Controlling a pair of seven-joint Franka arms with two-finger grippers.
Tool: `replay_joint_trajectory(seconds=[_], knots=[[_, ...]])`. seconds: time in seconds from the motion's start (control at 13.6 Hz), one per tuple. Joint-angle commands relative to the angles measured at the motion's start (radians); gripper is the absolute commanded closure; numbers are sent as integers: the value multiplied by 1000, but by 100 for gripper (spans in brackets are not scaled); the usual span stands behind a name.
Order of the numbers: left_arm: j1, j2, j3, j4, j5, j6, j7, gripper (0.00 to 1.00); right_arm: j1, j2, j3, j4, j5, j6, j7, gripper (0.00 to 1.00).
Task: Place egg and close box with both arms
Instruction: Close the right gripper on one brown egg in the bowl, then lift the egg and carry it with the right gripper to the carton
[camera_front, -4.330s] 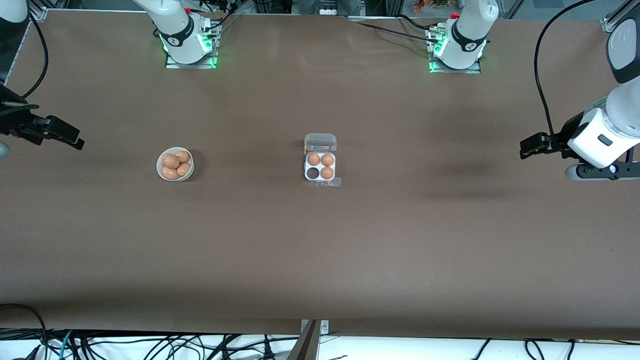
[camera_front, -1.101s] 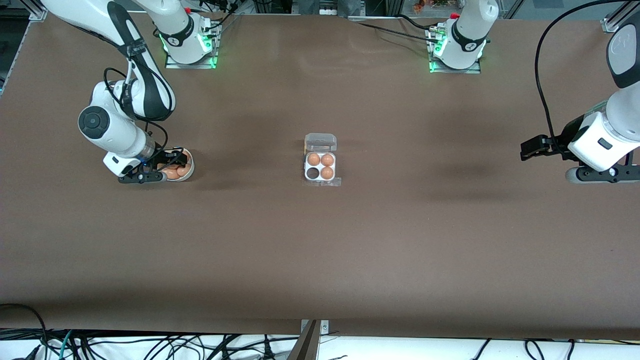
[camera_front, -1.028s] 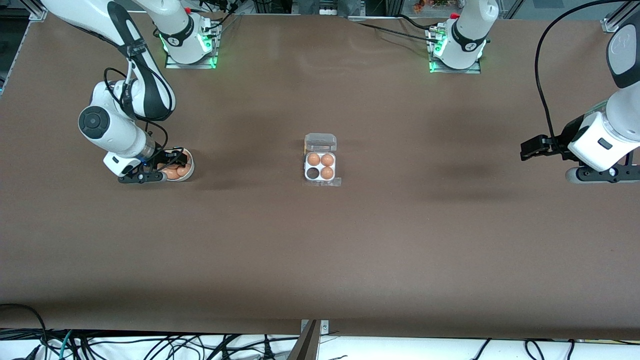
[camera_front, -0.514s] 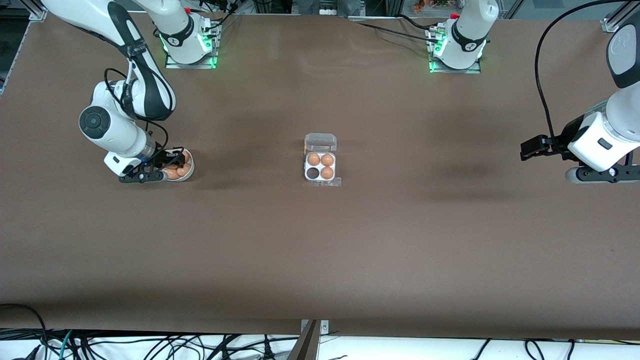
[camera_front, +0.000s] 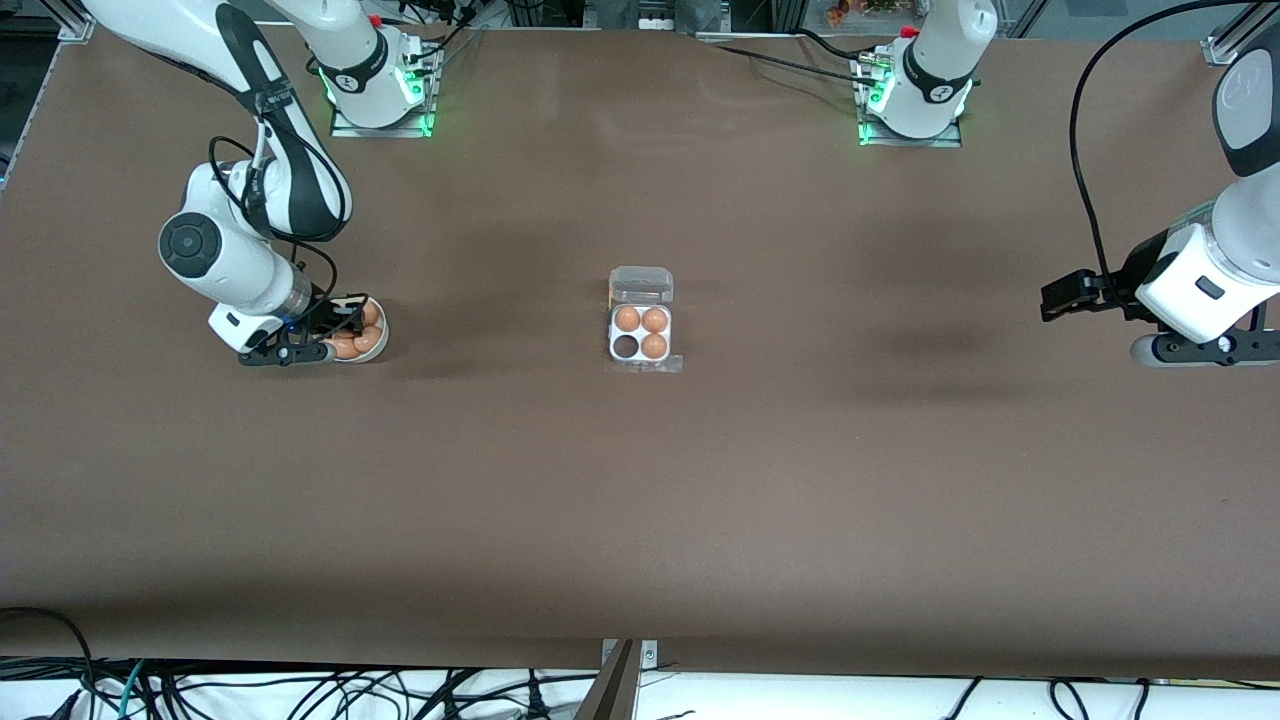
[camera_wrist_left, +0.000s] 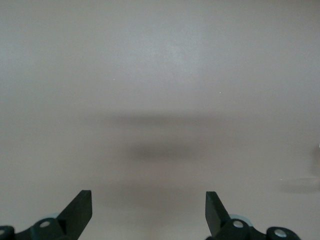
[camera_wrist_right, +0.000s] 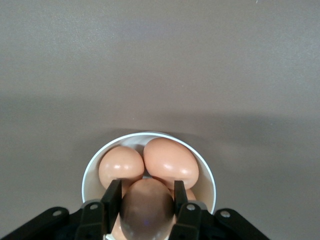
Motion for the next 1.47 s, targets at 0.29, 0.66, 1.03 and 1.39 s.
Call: replay_joint_trajectory(seconds=[0.29, 0.66, 1.03, 1.39], knots=[[6, 12, -2, 30, 4, -9, 22, 0, -4, -18, 11, 1, -7, -11, -7, 92], [6, 12, -3, 30, 4, -9, 22, 0, -4, -22, 28, 115, -4, -160, 2, 94], [6, 12, -3, 30, 3, -9, 22, 0, 46, 15, 101, 305, 11, -295, 146, 96], [6, 12, -3, 30, 3, -9, 22, 0, 169, 200, 190, 585, 13, -374, 523, 96]])
